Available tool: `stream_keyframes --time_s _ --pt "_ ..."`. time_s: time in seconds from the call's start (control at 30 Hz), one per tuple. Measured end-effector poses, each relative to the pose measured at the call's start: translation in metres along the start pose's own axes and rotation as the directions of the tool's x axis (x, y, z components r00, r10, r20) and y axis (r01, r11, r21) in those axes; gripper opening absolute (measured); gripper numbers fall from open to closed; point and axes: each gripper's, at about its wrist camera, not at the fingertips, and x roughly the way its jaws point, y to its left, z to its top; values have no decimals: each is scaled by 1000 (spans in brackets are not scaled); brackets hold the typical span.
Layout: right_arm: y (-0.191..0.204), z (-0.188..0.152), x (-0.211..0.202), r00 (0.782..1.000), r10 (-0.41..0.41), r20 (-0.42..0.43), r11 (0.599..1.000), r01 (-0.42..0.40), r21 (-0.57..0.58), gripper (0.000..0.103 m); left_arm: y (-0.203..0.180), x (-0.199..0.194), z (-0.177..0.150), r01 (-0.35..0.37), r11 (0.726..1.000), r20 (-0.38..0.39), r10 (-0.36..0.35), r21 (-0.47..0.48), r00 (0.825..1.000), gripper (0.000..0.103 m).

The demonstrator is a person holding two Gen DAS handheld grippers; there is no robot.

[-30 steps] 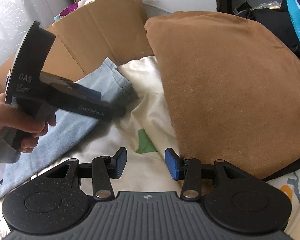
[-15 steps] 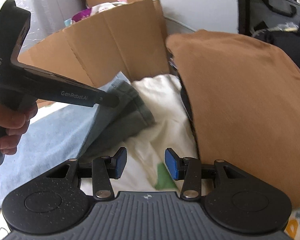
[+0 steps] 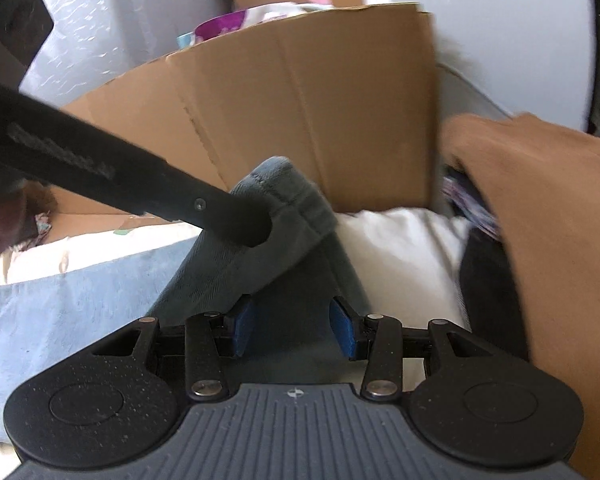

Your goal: Fold clothes

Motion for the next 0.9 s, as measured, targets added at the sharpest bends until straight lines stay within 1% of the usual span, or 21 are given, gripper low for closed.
stream_keyframes --time_s 0.07,0.13,0.27,0.3,0.4,0.5,0.57,0.73,0.83,0.87,0.9 --pt "4 5 12 1000 4 -7 999 -4 -33 49 3 -1 2 14 1000 -9 -14 -18 1000 4" --pt "5 4 21 1000 7 -28 999 -8 -48 49 5 -1 4 26 1000 -23 -26 -4 999 4" --pt "2 -13 27 995 -36 -91 992 25 -123 49 9 3 7 56 998 -47 -55 9 997 4" --pt "-1 -18 26 993 -60 -101 990 46 -131 49 9 5 7 60 998 -51 -60 16 997 4" --pt "-7 -31 20 990 -84 -113 986 66 -154 44 6 11 7 86 996 -60 -83 36 995 4" --pt "-8 -36 14 988 -97 -121 982 76 -170 43 0 19 -3 117 991 -77 -112 68 991 4" --pt "-6 -39 11 986 -115 -124 979 91 -185 43 -2 26 -9 126 988 -74 -120 86 990 4" --pt "9 -38 14 974 -185 -133 953 145 -265 43 1 49 -20 157 986 -80 -152 52 985 5" --pt "13 -37 12 965 -224 -138 939 176 -296 43 1 65 -28 158 987 -101 -154 29 983 9" --pt "14 -36 10 960 -245 -136 932 195 -305 43 0 70 -31 161 987 -115 -158 20 981 17" --pt "14 -36 7 956 -262 -132 927 211 -309 44 -2 75 -33 163 986 -136 -159 20 978 21"
